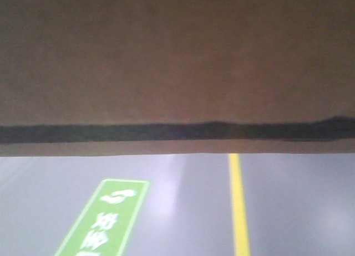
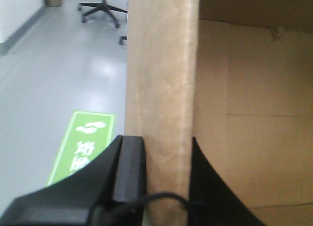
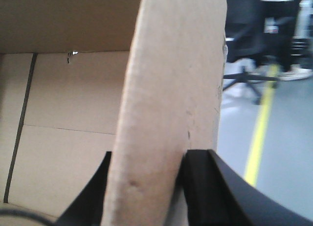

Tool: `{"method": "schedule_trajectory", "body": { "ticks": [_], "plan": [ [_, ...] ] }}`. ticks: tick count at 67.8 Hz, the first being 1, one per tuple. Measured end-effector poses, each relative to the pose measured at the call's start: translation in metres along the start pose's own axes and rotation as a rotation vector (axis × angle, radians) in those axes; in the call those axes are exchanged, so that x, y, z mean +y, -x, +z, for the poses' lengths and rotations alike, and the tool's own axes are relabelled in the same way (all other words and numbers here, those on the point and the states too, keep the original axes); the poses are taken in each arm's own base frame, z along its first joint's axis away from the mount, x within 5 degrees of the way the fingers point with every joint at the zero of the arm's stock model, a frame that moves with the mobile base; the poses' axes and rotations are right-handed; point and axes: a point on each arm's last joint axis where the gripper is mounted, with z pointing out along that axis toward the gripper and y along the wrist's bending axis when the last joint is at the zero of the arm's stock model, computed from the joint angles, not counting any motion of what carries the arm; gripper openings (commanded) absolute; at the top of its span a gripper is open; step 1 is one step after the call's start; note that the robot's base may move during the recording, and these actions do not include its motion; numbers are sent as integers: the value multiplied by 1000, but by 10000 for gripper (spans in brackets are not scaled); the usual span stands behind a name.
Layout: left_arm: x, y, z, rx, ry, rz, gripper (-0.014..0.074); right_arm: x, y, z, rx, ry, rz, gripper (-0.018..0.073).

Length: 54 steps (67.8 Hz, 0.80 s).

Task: Grab box from left shelf to table start
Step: 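Carry the held box with both grippers toward the white table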

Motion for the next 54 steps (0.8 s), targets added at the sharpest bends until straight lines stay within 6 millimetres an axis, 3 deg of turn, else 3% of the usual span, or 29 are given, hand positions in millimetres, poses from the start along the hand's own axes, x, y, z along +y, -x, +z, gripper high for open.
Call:
{"method": "schedule_trajectory", "body": {
  "ticks": [54],
  "plan": [
    [0, 0, 0, 0, 0, 0, -99, 0, 0, 0, 0, 0, 0, 58]
  ]
}}
